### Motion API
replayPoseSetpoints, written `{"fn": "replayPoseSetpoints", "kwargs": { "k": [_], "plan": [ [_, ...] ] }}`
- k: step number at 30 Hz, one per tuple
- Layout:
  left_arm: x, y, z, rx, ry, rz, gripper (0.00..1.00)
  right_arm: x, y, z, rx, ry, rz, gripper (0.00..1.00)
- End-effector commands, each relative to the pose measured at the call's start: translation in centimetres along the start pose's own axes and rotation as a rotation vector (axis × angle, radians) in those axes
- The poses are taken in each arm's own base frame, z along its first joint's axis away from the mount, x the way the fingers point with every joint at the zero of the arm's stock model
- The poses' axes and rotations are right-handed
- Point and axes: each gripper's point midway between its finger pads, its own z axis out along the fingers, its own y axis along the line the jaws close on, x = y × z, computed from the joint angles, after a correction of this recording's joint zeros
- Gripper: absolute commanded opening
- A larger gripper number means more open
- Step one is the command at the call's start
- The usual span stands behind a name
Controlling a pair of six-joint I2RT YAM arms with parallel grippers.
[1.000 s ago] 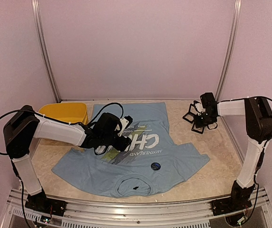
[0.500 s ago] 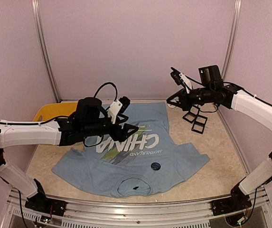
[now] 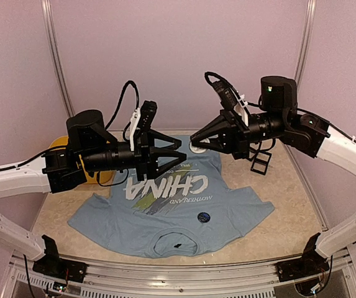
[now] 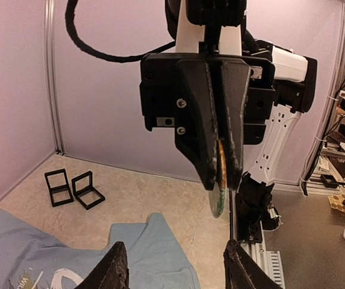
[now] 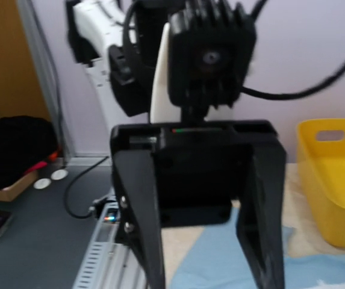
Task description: Pin the brooch onto the clothing
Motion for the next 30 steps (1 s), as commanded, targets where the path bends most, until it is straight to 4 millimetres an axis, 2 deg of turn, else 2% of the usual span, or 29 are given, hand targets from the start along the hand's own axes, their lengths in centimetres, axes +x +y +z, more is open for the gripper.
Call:
{"fn": "replayPoseSetpoints", "kwargs": {
  "k": [1, 5, 9, 11, 14, 17, 22, 23, 25, 30],
  "plan": [
    [-2.4, -2.9, -0.1, 0.070, -0.043, 0.012, 0.51, -1.0, 1.9, 0.9, -0.023, -0.008, -0.032, 0.00],
    [-2.9, -3.7, 0.3, 0.081, -0.051, 0.001, 0.50, -1.4, 2.6, 1.2, -0.015, -0.011, -0.048, 0.00],
    [-3.8, -3.5, 0.3, 0.063, -0.088, -0.014, 0.42, -1.3, 2.7, 1.2, 0.000, -0.002, -0.052, 0.00],
    [-4.0, -3.8, 0.3, 0.070, -0.098, -0.005, 0.33, -1.2, 2.8, 1.2, 0.001, -0.001, -0.053, 0.00],
    [-3.8, -3.6, 0.8, 0.062, -0.086, -0.009, 0.12, -1.3, 3.0, 1.2, 0.001, -0.005, -0.058, 0.00],
    [-3.6, -3.8, 1.0, 0.073, -0.077, -0.004, 0.00, -1.4, 3.1, 1.3, 0.000, -0.006, -0.059, 0.00],
    [-3.4, -4.1, 1.0, 0.080, -0.071, 0.007, 0.00, -1.5, 3.0, 1.3, 0.009, -0.010, -0.063, 0.00],
    [-3.5, -4.1, 1.0, 0.078, -0.073, 0.007, 0.02, -1.4, 2.9, 1.3, 0.010, -0.009, -0.062, 0.00],
    [-3.6, -4.1, 1.0, 0.079, -0.079, 0.005, 0.12, -1.4, 2.9, 1.3, 0.013, -0.009, -0.064, 0.00],
    [-4.0, -3.9, 1.2, 0.073, -0.102, -0.016, 0.12, -1.5, 2.7, 1.5, 0.012, -0.011, -0.064, 0.00]
  ]
}}
